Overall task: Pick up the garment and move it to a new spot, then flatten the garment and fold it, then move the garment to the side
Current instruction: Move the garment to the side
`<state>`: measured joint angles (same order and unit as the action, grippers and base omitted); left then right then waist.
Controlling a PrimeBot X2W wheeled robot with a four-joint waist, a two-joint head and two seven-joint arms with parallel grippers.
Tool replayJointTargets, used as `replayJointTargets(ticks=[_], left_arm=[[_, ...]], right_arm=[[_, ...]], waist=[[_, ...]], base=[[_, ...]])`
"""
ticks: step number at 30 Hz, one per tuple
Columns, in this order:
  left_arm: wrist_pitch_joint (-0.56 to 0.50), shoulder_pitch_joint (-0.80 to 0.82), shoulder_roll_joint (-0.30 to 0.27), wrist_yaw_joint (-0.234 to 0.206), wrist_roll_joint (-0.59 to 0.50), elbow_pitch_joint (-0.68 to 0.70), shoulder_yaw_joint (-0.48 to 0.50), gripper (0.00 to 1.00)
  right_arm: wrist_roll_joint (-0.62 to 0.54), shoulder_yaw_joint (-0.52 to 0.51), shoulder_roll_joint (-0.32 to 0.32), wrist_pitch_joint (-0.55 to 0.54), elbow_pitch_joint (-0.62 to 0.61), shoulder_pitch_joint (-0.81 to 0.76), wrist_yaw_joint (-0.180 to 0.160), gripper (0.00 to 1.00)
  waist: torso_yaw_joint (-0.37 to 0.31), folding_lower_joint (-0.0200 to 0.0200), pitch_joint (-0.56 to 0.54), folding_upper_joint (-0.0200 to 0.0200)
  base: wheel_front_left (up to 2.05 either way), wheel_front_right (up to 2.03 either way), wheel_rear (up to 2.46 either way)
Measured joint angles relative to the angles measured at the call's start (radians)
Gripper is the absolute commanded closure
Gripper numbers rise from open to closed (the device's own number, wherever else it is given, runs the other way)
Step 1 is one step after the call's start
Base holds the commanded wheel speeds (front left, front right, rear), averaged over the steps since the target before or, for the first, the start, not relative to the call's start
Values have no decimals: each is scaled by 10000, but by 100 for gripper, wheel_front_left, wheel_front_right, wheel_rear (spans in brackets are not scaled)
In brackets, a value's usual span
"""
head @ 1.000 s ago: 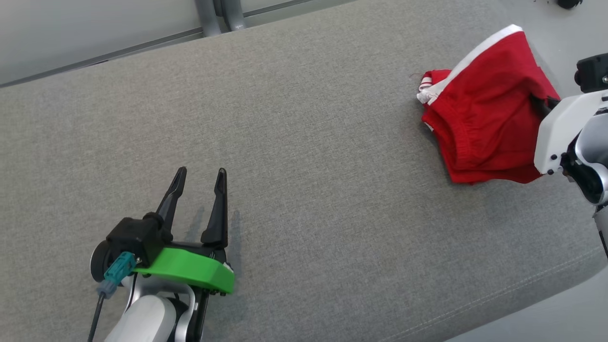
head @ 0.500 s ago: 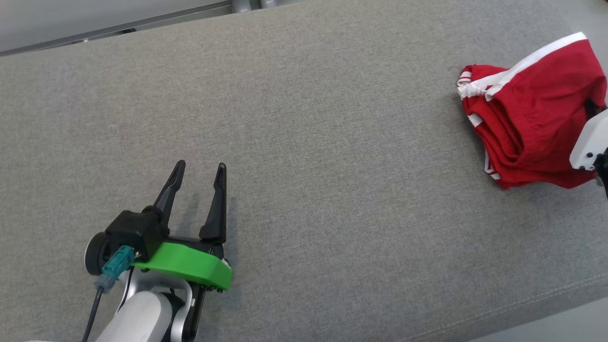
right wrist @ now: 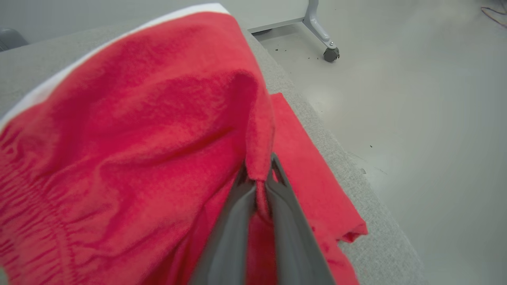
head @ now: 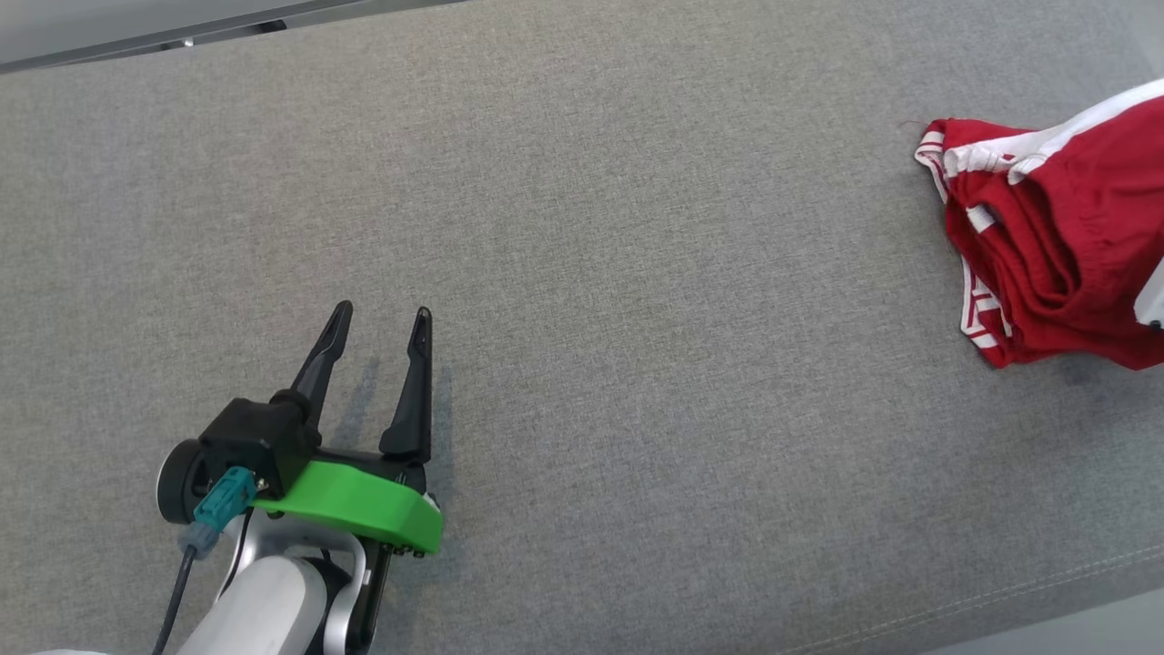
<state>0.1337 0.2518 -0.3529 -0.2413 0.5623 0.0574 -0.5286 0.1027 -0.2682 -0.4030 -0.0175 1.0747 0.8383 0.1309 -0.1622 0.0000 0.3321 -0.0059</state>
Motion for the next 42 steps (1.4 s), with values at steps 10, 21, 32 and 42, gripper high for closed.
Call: replayJointTargets(ticks=[10,21,32,42], left_arm=[[-2,-1,-33,-48,12,-36,-27,0],[278,-194,84,-4,314,-328,13,0],[863,-649,224,-104,522,-731,343,0],[1141,-1562,186,-591,621,-1009,968,0]], right_arm=[[-650,-506,-142,499,629,282,0,0],[-658,564,314,1016,276,574,0,0],[963,3162,631,1396,-1622,12,0,0],[1939,3701,1093,1496,-4895,-2121,-2,0]], waist=[[-118,0,-157,0],[-282,0,-824,0],[-217,0,-2012,0],[521,0,-2952,0]], base=[[0,0,0],[0,0,0],[0,0,0],[0,0,0]])
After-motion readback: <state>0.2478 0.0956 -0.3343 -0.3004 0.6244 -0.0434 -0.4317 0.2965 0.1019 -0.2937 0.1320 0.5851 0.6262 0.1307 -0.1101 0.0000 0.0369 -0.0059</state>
